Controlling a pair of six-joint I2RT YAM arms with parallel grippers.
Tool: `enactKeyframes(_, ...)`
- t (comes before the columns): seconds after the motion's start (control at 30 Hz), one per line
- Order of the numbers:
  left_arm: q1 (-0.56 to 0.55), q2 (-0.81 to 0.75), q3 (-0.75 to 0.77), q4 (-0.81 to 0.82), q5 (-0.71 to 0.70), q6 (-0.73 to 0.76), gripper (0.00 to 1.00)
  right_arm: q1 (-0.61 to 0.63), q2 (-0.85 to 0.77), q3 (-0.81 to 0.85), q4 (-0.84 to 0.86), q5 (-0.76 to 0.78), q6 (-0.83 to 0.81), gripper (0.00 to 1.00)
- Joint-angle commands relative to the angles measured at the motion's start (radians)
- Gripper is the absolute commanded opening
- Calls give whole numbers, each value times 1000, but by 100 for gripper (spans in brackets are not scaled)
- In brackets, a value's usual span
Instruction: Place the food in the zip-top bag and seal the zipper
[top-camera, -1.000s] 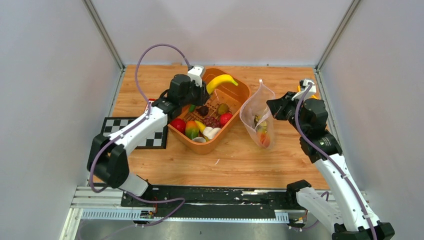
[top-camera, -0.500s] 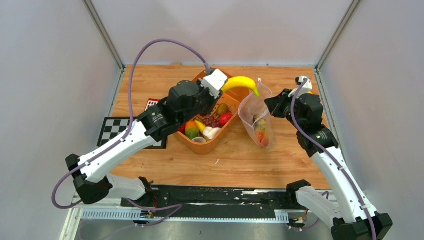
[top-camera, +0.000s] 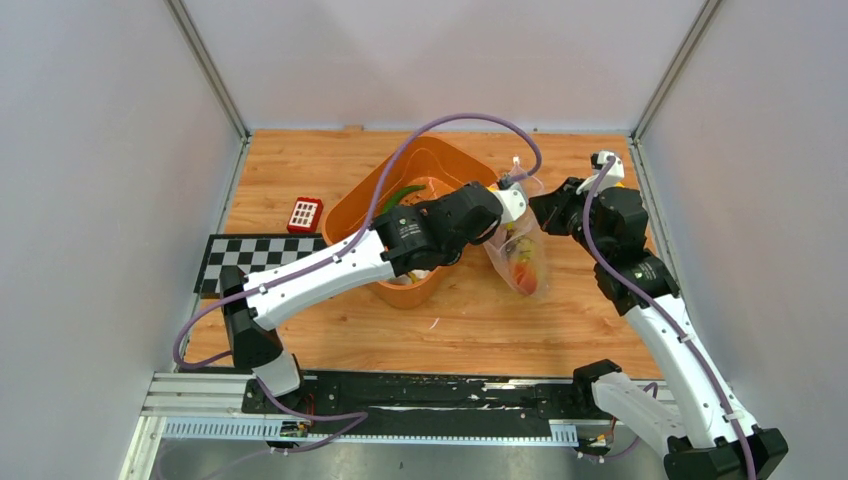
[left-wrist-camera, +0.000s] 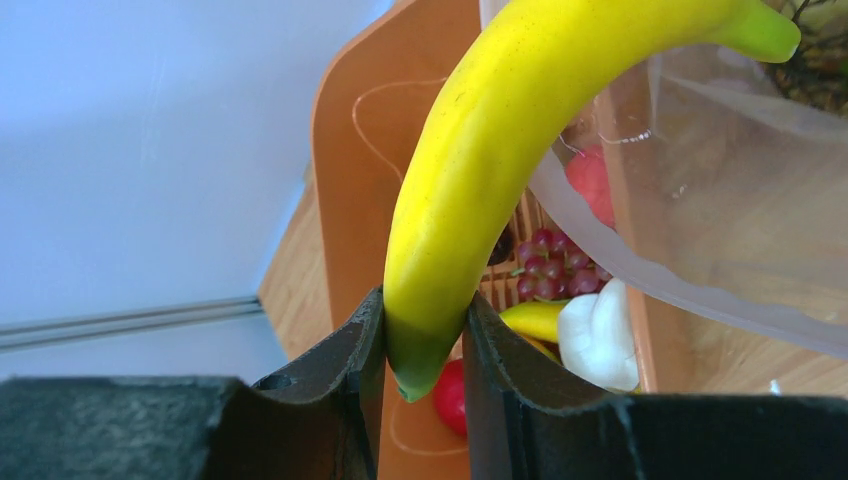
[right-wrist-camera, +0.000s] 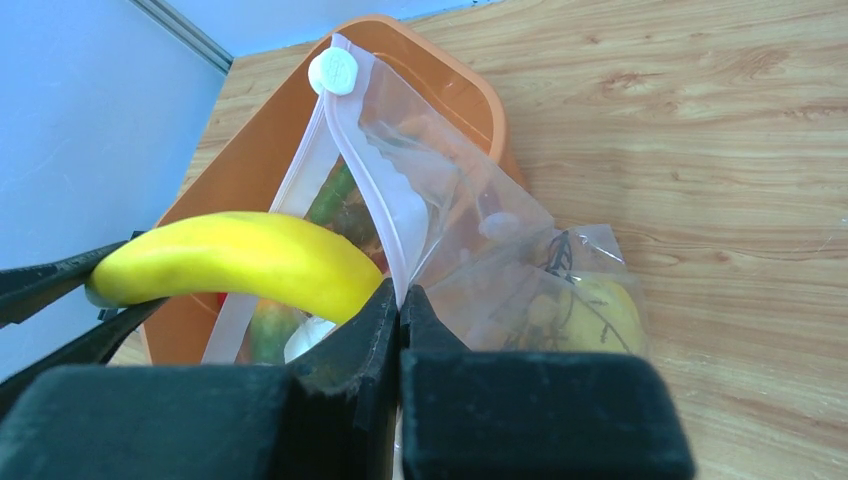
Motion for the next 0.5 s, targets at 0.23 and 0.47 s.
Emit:
enactKeyframes(0.23,-72,11,74,47,-49,84,46,8,-33,34,15,17,-13,0)
enactKeyframes(0.47,-72,-6,56,115,90,41,57,8,-54,13,32,13,-4,0)
